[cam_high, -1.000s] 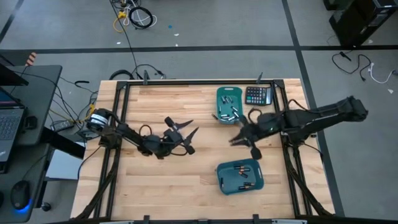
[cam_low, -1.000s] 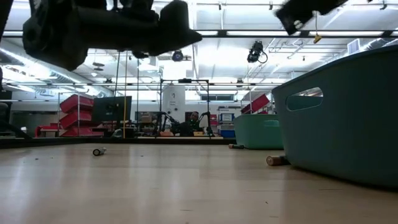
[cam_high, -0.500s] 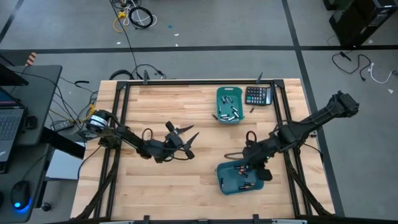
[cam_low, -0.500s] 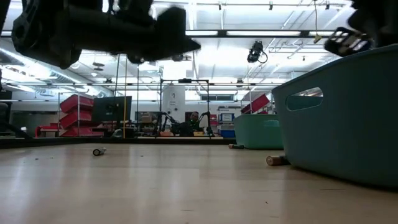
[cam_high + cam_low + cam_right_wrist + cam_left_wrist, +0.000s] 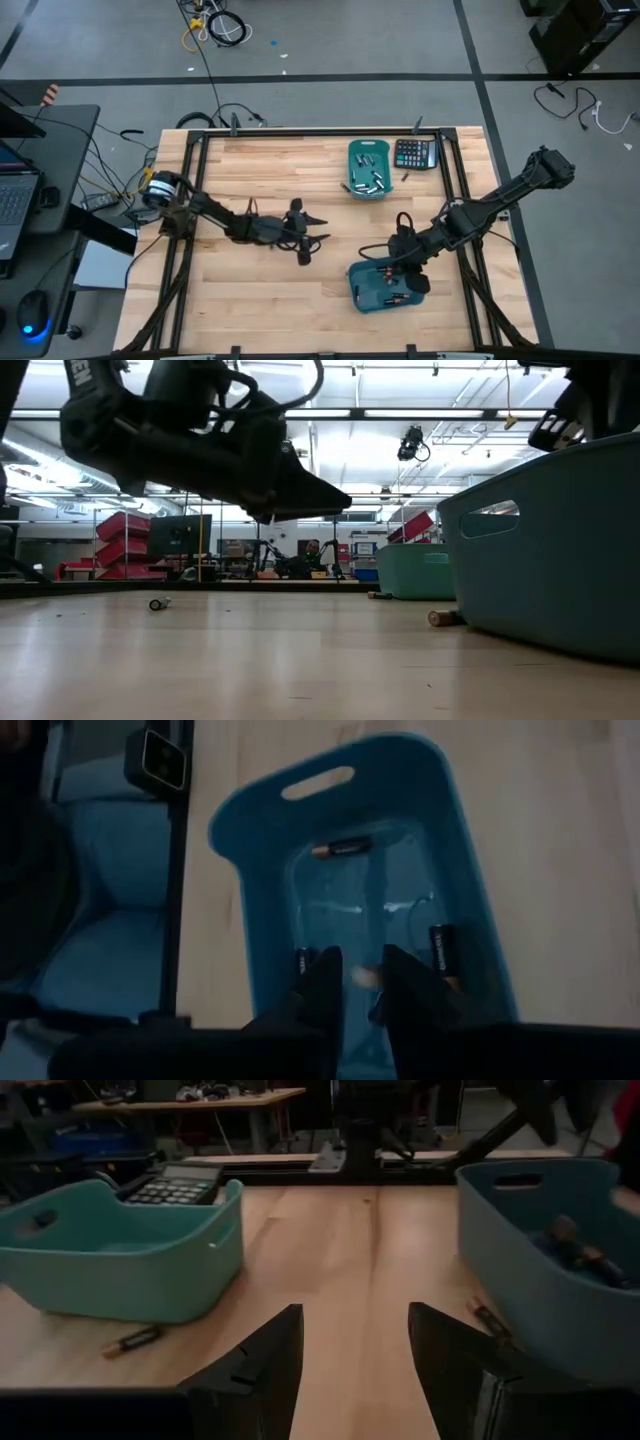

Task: Sort batteries
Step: Put the black battery into the blue bin

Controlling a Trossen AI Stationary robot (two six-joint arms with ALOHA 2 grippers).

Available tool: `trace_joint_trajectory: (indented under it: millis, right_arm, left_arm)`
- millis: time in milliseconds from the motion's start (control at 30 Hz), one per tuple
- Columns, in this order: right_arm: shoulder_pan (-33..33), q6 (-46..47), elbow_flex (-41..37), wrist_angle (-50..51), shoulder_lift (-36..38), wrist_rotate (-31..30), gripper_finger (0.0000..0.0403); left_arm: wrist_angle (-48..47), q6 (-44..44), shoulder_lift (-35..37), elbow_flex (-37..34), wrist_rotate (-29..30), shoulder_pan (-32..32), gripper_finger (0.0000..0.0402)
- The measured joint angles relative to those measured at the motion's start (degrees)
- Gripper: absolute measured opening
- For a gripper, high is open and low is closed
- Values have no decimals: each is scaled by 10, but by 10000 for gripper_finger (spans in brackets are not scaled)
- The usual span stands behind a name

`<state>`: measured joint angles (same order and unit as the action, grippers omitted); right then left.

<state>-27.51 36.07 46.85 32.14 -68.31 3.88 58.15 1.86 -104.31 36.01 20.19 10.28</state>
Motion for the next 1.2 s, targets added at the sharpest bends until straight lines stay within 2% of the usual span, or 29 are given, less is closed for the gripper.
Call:
trace_joint_trajectory:
  millis: [200,267,433,500,567,667,767,900,1000,1200]
  right_arm:
    - [0,15,0,-1,0,-17,63]
    - [0,13,0,-4,4,-41,63]
    - [20,-53,25,20,25,-194,58]
    - [36,-96,45,47,34,-250,54]
    - [51,-155,60,54,47,-281,52]
    - [69,-226,68,44,70,-291,50]
    - [86,-253,68,36,99,-292,51]
    - [105,-249,68,49,140,-294,50]
    - [123,-237,68,50,172,-294,47]
    - [150,-228,64,52,213,-294,41]
  left_arm:
    - [-6,-19,0,0,-66,-44,181]
    - [-7,-19,0,0,-85,-61,181]
    - [-20,-36,0,21,-108,-120,181]
    - [-50,-48,0,42,-141,-149,181]
    - [-99,-50,-4,70,-179,-176,181]
    - [-164,-74,-16,98,-199,-203,181]
    - [-170,-90,-19,108,-202,-221,181]
    - [-183,-25,-18,131,-211,-252,181]
    - [-236,25,-18,163,-208,-272,172]
    - [-361,8,-24,222,-210,-290,142]
